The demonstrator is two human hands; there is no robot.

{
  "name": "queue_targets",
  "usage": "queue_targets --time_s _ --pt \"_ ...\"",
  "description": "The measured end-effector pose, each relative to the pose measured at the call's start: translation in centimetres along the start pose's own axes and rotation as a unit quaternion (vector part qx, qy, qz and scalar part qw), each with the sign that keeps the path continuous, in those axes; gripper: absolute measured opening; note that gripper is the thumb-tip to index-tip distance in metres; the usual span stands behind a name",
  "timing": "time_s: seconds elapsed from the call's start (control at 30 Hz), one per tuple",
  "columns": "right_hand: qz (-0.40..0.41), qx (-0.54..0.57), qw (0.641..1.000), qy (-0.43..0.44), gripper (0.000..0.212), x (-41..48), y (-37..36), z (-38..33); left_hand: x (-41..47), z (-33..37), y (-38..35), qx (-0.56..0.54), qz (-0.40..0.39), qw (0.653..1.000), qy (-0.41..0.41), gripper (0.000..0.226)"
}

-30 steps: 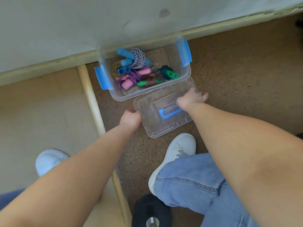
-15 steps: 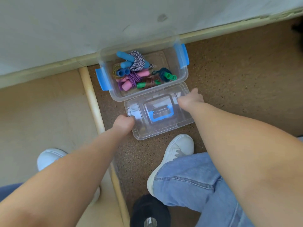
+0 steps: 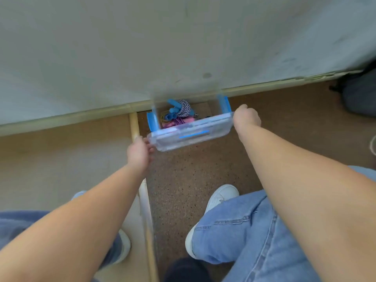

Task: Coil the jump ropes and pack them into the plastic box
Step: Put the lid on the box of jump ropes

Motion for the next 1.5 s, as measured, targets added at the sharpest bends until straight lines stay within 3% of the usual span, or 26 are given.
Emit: queue_targets --time_s 0.17,0.23,0.37,0.57,0.7,0.8,0.93,1.03,1.13,1.37,1.5 --pt "-0.041 0.084 0.993 0.078 0.037 -1.3 -0.5 -1.2 -0.2 3.1 0.0 0.016 0.003 0.997 -0.082 0.033" --pt "-0.089 0.059 0.988 0.109 0.038 -1.4 -2.0 -1.7 0.6 3.7 0.0 0.059 0.009 0.992 -0.113 0.032" --pt "-0.111 0.005 0.983 0.148 0.060 -0.5 -4.1 -2.8 2.6 4.5 -0.6 0.120 0.000 0.980 -0.159 0.041" --pt "-0.083 -0.062 0.968 0.230 0.052 1.9 -6.1 -5.7 6.5 5.4 -2.9 0.150 -0.013 0.973 -0.176 0.048" --pt "-0.085 -0.137 0.962 0.218 0.062 4.0 -7.9 -5.9 8.1 5.3 -3.9 0.219 -0.009 0.962 -0.163 0.043" --pt "-0.043 -0.189 0.948 0.251 0.058 4.2 -8.7 -6.1 8.5 4.8 -4.1 0.230 -0.006 0.959 -0.168 0.046" --pt "0.003 -0.179 0.948 0.261 0.057 4.5 -8.6 -6.4 8.6 4.5 -4.2 0.240 -0.005 0.953 -0.186 0.051" --pt "-0.011 -0.136 0.968 0.210 0.064 5.6 -8.1 -5.7 8.4 4.2 -4.5 0.288 -0.008 0.936 -0.201 0.060" --pt "-0.011 -0.159 0.966 0.204 0.061 6.4 -7.8 -4.9 7.9 4.5 -5.1 0.317 0.005 0.925 -0.209 0.059" --pt "-0.053 -0.229 0.950 0.206 0.061 7.8 -8.7 -4.6 8.4 5.0 -5.6 0.283 -0.002 0.941 -0.189 0.054" --pt "-0.083 -0.175 0.963 0.188 0.057 8.0 -8.2 -4.0 8.1 5.2 -5.2 0.266 0.010 0.947 -0.181 0.061"
Point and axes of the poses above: each hand's wrist, its own x-axis towards the middle knuckle, its own y-axis out of the back of the hand, z = x × y, the point moved 9 cm from there along x, towards the middle knuckle, and after that the axes turned 11 degrees about -y, right-handed, at the moved point
